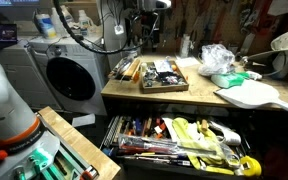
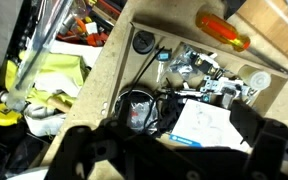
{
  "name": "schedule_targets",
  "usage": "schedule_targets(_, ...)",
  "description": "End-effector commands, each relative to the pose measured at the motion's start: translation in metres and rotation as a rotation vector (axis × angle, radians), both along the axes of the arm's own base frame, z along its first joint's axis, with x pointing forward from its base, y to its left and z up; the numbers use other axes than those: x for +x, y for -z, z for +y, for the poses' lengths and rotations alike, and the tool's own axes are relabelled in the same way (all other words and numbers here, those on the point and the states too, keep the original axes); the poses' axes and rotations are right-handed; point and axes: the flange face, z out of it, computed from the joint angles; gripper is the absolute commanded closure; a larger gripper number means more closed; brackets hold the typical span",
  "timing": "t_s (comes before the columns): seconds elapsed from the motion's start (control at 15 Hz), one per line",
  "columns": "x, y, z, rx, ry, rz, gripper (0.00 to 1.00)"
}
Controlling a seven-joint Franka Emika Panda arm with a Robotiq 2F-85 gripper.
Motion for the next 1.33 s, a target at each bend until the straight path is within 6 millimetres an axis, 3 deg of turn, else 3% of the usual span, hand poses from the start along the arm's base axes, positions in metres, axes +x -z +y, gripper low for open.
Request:
schedule_targets(0.0, -0.035, -0.042, 0.007, 0.025, -0.199, -0.036, 0.00)
schedule_targets(0.33, -0.087, -0.094, 0.015, 0.117, -0.295, 0.025, 0.00)
schedule_targets(0.6, -0.114, -0.118, 0.016, 0.146, -0.278, 0.054, 0.00)
schedule_targets(0.67, -0.098, -0.117, 0.017, 0.119, -0.278, 0.050, 0.00)
schedule_targets(1.27, -0.096, -0.118, 0.018, 0.119, -0.279, 0.052, 0.00)
